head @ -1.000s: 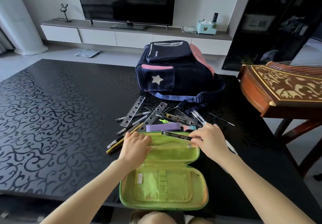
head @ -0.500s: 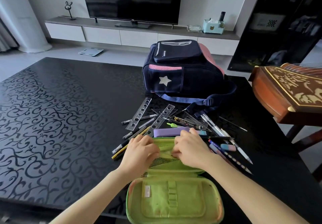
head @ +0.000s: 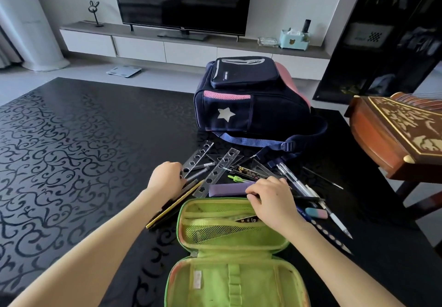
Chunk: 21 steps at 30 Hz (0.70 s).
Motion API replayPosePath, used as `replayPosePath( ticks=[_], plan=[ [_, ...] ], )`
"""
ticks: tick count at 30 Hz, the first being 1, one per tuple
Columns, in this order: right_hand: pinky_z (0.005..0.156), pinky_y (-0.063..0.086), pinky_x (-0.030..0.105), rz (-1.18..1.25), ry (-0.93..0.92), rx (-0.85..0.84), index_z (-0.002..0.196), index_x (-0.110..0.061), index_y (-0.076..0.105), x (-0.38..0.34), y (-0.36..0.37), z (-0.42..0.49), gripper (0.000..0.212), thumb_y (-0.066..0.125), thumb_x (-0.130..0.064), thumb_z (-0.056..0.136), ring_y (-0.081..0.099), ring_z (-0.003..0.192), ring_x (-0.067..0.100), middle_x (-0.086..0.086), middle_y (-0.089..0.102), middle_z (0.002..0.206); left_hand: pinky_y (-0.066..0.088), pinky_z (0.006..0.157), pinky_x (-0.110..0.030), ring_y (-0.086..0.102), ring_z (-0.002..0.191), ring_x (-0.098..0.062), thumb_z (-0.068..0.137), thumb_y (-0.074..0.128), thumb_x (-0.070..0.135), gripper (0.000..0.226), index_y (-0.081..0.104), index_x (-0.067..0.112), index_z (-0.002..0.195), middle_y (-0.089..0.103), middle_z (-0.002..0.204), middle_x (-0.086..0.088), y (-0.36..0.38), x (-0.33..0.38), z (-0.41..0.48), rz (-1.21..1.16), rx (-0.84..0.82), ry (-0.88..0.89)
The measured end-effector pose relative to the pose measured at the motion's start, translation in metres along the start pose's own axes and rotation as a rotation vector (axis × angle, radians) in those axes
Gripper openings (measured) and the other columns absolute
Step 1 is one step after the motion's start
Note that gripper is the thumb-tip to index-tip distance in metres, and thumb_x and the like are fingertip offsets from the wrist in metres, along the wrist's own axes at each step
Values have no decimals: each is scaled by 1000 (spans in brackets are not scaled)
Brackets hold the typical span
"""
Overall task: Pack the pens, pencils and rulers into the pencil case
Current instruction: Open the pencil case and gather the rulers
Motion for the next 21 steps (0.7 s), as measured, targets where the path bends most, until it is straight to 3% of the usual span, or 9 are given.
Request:
replayPosePath(
  ticks=[4,8,10,13,15,17,19,21],
  plan=[
    [77,43,36,40,1,86,103,-18,71,-3,-2,15,26,72,-18,78,62,85,23,-3,71,92,44,72,-28,62,90,-25,84,64,24,24,68,11,103,70,95,-7,-27,5,-15,-224,78,35],
    [91,44,43,-141,-202,125,125,-18,57,-16,-12,34,58,77,-28,72,59,105,24,2,65,116,46,73,-17,66,81,-6,80,68,28,24,70,22,103,73,94,6,-42,28,-36,-359,-79,227],
    [94,41,43,-203,-296,120,115,-18,64,-17,-10,41,47,77,-24,71,61,100,23,0,69,108,47,69,-10,64,73,6,81,68,30,22,71,25,102,71,86,14,-43,41,-40,-406,-245,311],
    [84,32,34,-256,-397,177,76,-16,67,-4,-3,42,9,70,-8,76,55,62,19,-6,67,65,47,68,-9,62,69,7,85,64,31,18,71,24,100,72,82,12,-42,51,-33,-550,-408,343],
    [70,28,31,-290,-281,191,60,-16,62,13,-8,41,25,54,-10,83,40,48,18,-4,58,48,50,74,-25,63,71,-8,89,56,37,27,69,14,88,72,80,-2,-35,49,-16,-569,-328,275],
    [63,24,30,-308,-29,171,55,-14,61,33,-24,42,31,54,-15,85,44,43,19,-1,55,43,48,70,-32,62,74,-24,92,51,31,32,63,4,81,67,78,-10,-22,47,6,-347,-150,181],
    [63,28,32,-319,234,44,69,-12,66,59,-32,44,27,49,-16,90,61,59,26,5,65,59,47,72,-34,61,88,-34,88,54,26,27,66,2,85,66,93,-16,-8,53,21,-58,-66,128],
    [71,35,34,-248,377,-120,85,-14,65,79,-33,52,26,43,-24,96,63,81,28,6,68,82,44,71,-33,60,91,-32,82,60,34,26,63,9,73,61,98,-11,4,65,26,63,-107,104]
  ],
)
Point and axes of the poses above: each hand's wrist, its own z-axis towards the middle knuckle, its own y-axis out of the palm, x = y × z, the point moved 2 cm from there along z, towards the middle knuckle
